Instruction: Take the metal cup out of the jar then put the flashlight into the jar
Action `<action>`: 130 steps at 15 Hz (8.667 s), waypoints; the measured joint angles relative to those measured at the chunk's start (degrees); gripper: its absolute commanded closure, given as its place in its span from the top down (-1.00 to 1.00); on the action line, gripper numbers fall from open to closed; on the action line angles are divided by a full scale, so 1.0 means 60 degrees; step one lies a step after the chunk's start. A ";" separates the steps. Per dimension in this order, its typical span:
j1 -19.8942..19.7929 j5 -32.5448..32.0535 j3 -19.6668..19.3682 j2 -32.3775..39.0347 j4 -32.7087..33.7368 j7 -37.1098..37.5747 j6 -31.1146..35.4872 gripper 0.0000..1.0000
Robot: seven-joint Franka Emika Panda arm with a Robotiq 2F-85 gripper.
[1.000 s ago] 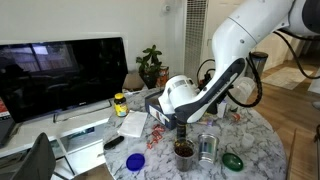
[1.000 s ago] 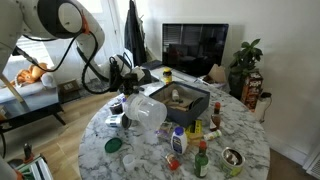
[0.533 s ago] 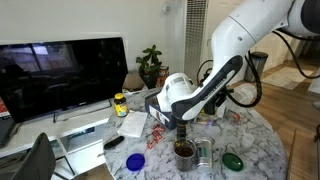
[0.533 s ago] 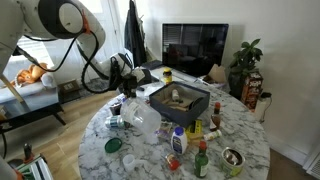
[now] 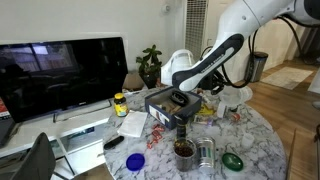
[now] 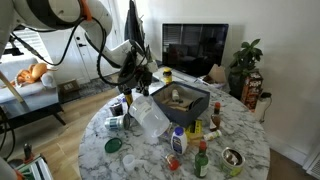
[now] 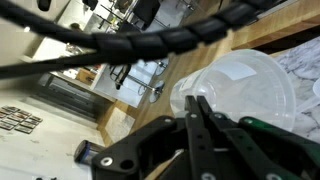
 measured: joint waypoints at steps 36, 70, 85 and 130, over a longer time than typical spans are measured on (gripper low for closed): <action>-0.3334 0.9897 -0.0139 -0.2008 -0.3006 -1.1219 0.8417 -0.98; -0.0824 0.7951 0.0655 -0.3279 -0.3463 -0.8792 0.9895 1.00; -0.0840 0.8243 0.0872 -0.2898 -0.3465 -1.0504 1.1129 1.00; -0.1171 0.7871 0.0251 -0.6832 -0.3949 -0.9896 0.8400 -0.33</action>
